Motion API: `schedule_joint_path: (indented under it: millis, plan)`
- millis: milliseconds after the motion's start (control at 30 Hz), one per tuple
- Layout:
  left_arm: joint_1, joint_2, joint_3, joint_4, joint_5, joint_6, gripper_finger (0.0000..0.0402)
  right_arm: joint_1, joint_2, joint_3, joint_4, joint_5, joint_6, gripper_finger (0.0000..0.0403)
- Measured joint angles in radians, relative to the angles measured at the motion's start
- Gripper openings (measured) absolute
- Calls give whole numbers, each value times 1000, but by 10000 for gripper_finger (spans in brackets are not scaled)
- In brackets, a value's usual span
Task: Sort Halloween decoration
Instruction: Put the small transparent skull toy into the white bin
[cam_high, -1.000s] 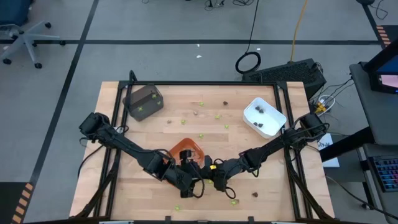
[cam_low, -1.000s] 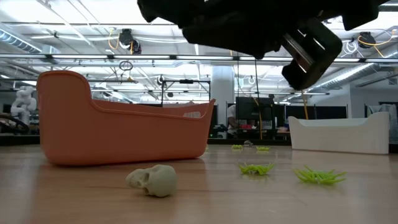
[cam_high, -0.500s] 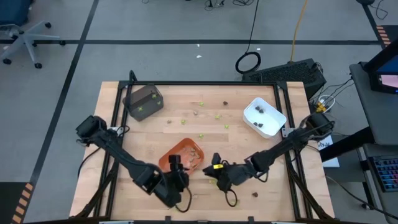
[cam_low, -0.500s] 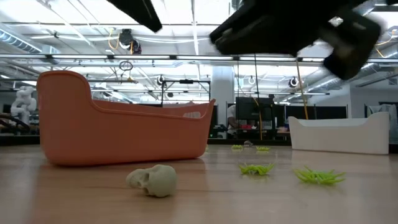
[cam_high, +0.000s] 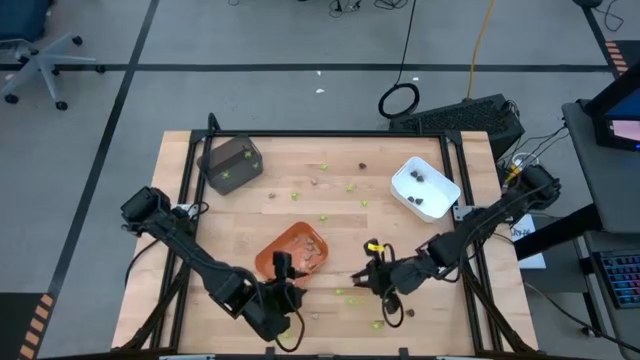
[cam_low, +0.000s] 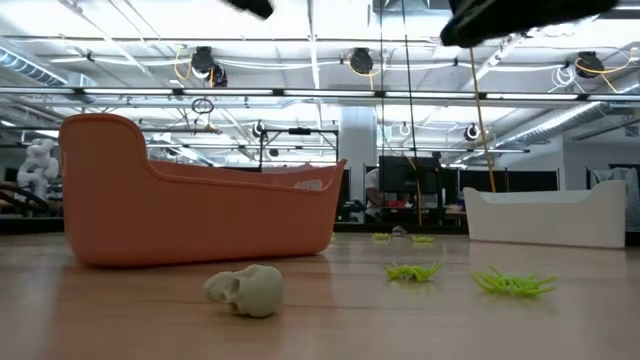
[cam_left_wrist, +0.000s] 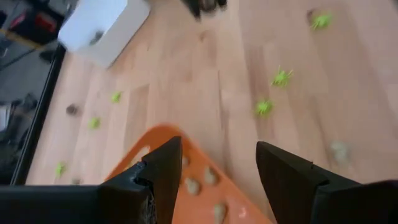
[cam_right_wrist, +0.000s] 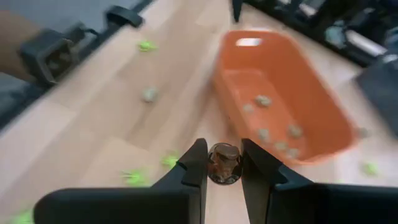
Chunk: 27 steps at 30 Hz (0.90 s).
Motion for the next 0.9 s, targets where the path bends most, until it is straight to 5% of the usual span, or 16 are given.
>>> schedule_joint_path:
  millis: [200,433,667,900]
  plan:
    - [0,0,-4,167,51,124,209,32,23,-141,355,-3,2,45]
    - [20,1,-127,551,125,278,209,44,62,-250,695,-4,-66,45]
    - [55,1,-191,613,114,268,209,40,65,-265,759,-3,-124,45]
    - [77,-6,-197,615,72,298,209,33,65,-265,764,2,-363,45]
